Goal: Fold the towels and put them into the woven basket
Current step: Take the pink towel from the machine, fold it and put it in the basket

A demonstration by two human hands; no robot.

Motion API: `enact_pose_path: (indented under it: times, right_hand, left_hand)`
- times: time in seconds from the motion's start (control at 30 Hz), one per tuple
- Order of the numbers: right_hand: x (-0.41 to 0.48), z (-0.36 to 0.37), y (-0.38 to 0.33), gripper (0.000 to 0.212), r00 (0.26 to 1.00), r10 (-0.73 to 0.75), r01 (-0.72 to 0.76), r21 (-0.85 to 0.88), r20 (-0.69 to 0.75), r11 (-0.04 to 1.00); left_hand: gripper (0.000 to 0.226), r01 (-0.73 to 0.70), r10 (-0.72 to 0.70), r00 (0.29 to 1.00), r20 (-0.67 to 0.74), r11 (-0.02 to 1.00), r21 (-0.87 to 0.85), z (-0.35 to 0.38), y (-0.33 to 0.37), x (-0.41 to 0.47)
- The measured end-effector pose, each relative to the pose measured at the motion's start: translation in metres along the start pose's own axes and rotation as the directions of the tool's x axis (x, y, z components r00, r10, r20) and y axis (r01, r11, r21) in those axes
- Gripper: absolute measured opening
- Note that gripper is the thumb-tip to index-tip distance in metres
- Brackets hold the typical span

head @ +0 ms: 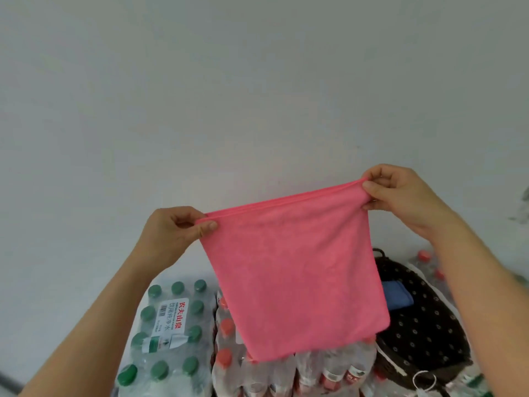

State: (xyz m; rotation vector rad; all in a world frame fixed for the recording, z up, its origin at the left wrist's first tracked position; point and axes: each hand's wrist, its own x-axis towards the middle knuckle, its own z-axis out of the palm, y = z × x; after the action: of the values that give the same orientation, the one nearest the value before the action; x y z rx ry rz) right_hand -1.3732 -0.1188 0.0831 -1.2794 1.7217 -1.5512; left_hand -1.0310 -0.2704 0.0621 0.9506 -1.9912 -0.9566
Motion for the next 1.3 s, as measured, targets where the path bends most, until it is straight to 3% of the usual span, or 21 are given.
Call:
enact_pose_path:
  times: [0.07,0.17,0.27,0.37,0.47,0.53,0.63,0.73,0.87,0.93,1.07,1.13,1.2,1.27,1.3]
  right_hand:
    - [0.007,-0.004,0.008,0.022,0.996,-0.045,0.044,-0.014,-0.079,0.999]
    - [0.012,-0.012,0.012,0.025,0.978,-0.122,0.124,0.003,-0.169,0.992]
    - [0.013,-0.015,0.021,0.026,0.975,-0.146,0.151,0.013,-0.168,0.989]
    - [0.006,-0.014,0.05,0.027,0.993,-0.099,0.095,-0.061,-0.068,0.994]
    - [-0.013,-0.01,0.098,0.024,0.99,0.046,-0.009,-0.267,0.131,0.964]
    - [-0.029,-0.006,0.132,0.028,0.946,0.171,-0.077,-0.324,0.274,0.943]
    - [-0.05,-0.002,0.167,0.018,0.81,0.351,-0.194,-0.349,0.47,0.917]
    - [-0.064,-0.002,0.184,0.008,0.67,0.46,-0.239,-0.418,0.582,0.876]
    - [-0.074,-0.001,0.197,0.009,0.577,0.511,-0.23,-0.473,0.637,0.85]
    - [-0.079,0.002,0.201,0.01,0.538,0.519,-0.212,-0.489,0.664,0.846]
    - [-0.087,0.006,0.205,0.01,0.415,0.554,-0.178,-0.532,0.722,0.828]
    - [-0.089,0.008,0.207,0.011,0.359,0.566,-0.142,-0.556,0.742,0.819]
    - [-0.089,0.01,0.209,0.013,0.312,0.581,-0.102,-0.581,0.752,0.807]
    - [-0.086,0.009,0.208,0.014,0.297,0.605,-0.098,-0.607,0.738,0.789]
    - [-0.083,0.008,0.206,0.014,0.311,0.614,-0.129,-0.608,0.725,0.783]
  left_hand:
    - [0.008,-0.035,0.036,0.996,-0.083,0.999,0.005,0.008,0.002,0.014]
    - [0.021,-0.124,0.121,0.972,-0.199,0.992,-0.003,0.013,0.008,0.026]
    - [0.036,-0.192,0.197,0.962,-0.191,0.98,0.045,0.018,0.007,0.022]
    - [0.044,-0.183,0.203,0.967,-0.155,0.974,0.133,0.025,-0.012,0.006]
    - [0.044,-0.046,0.057,0.997,-0.051,0.981,0.187,0.035,-0.048,-0.022]
    - [0.039,0.029,-0.055,0.993,0.103,0.97,0.24,0.046,-0.071,-0.045]
    - [0.04,0.088,-0.211,0.907,0.363,0.941,0.327,0.058,-0.094,-0.072]
    - [0.032,0.078,-0.288,0.806,0.517,0.917,0.39,0.067,-0.106,-0.087]
    - [0.03,0.069,-0.346,0.775,0.528,0.878,0.474,0.081,-0.113,-0.095]
    - [0.03,0.071,-0.397,0.732,0.553,0.852,0.519,0.086,-0.119,-0.099]
    - [0.007,-0.008,-0.506,0.627,0.592,0.756,0.655,0.097,-0.131,-0.111]
    - [0.008,-0.006,-0.563,0.554,0.613,0.734,0.679,0.102,-0.132,-0.115]
    - [0.023,-0.037,-0.617,0.448,0.647,0.71,0.703,0.104,-0.131,-0.117]
    - [0.041,-0.086,-0.65,0.335,0.682,0.699,0.71,0.105,-0.125,-0.114]
    - [0.043,-0.11,-0.65,0.316,0.691,0.698,0.707,0.108,-0.121,-0.111]
